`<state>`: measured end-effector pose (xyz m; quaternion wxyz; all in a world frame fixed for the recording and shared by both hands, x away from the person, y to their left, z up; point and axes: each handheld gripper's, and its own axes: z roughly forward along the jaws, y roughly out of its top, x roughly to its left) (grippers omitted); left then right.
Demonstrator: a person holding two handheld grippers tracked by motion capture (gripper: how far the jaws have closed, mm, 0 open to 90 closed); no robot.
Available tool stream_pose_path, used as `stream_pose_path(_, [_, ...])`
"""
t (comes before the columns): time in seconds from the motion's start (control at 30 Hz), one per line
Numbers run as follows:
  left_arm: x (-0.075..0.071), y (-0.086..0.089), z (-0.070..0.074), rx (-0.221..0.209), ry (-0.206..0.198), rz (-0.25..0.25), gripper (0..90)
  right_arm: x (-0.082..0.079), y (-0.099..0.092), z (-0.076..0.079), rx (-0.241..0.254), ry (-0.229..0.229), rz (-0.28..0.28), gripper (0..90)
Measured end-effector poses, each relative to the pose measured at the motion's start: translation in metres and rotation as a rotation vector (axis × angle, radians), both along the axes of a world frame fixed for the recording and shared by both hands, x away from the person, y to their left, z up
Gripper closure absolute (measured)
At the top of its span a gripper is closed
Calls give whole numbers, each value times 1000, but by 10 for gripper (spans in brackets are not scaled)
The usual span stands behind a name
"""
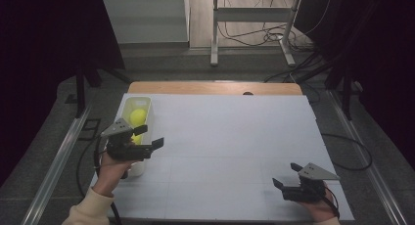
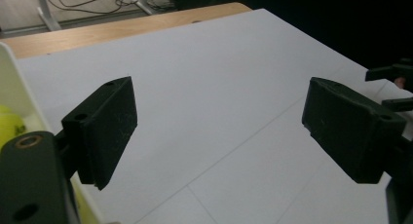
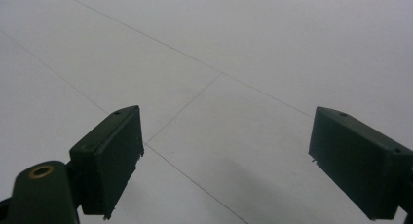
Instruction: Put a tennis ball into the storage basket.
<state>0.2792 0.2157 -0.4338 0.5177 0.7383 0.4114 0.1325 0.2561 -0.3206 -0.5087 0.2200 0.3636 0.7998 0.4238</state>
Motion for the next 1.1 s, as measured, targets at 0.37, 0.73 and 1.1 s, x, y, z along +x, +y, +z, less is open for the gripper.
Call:
stream_pose_path(0.37, [-20, -18, -19, -11, -1, -62, 136, -2, 0, 0, -1, -2, 2, 130])
stream_pose_path(0.73, [-37, -33, -32, 11, -53, -100, 147, -7, 3, 2, 4, -11, 20, 129])
stream_pose_path(1.1, [-52, -46, -61, 41, -36, -136, 149, -10, 9, 1, -2, -14, 56, 125])
